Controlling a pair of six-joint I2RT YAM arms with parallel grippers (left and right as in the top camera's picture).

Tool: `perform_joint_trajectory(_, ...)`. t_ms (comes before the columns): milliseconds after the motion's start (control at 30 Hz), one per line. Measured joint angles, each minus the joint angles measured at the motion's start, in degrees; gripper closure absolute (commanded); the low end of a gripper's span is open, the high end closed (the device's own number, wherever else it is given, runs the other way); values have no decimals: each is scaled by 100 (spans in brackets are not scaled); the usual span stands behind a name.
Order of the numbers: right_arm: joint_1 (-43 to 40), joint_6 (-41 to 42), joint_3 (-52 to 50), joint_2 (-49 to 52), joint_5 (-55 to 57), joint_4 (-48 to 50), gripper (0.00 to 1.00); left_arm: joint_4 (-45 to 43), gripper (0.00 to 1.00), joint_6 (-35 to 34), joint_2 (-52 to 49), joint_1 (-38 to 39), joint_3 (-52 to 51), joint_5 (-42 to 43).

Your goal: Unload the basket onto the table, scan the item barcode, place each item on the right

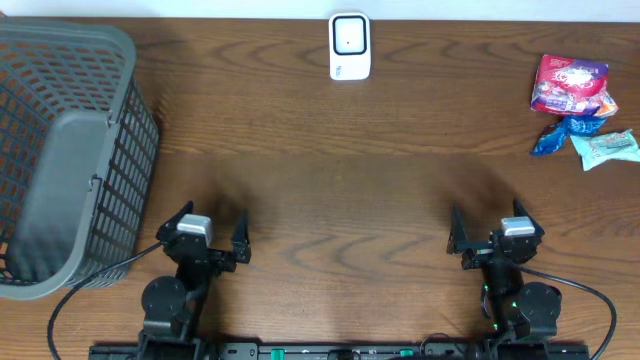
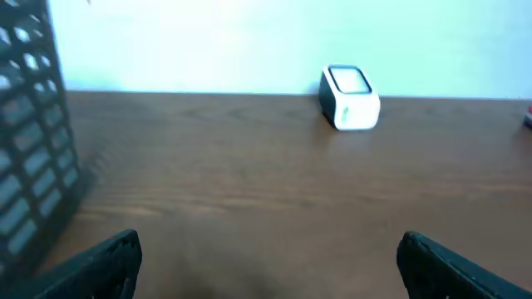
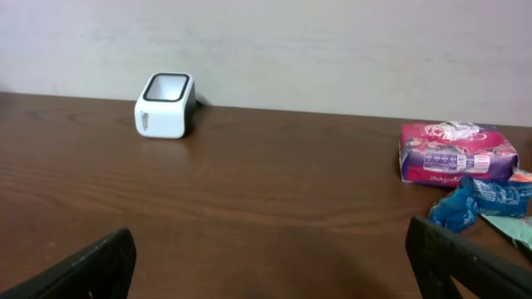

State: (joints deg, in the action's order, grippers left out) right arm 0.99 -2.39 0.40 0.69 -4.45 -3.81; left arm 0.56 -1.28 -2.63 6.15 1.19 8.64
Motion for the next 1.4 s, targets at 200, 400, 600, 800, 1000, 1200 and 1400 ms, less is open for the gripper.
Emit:
perform_joint_trajectory(200, 0, 0, 0, 0, 0, 0, 1, 48, 2, 0, 197, -306, 0, -4)
perform_joint_trajectory(400, 0, 0, 0, 0, 0, 0, 1, 83, 2, 87, 201, -391, 2, -24)
perform_joint_trajectory(600, 0, 0, 0, 0, 0, 0, 1, 85, 2, 293, 201, -391, 2, -24)
perform_joint_trajectory(800, 0, 0, 0, 0, 0, 0, 1, 87, 2, 223, 201, -592, 2, -44)
perform_joint_trajectory(1000, 0, 0, 0, 0, 0, 0, 1, 90, 2, -157, 201, -833, 2, -66)
perform_joint_trajectory(1200, 0, 0, 0, 0, 0, 0, 1, 92, 2, -149, 201, -833, 2, -66)
perform_joint_trajectory(1400, 0, 0, 0, 0, 0, 0, 1, 92, 2, -13, 201, -833, 2, -63)
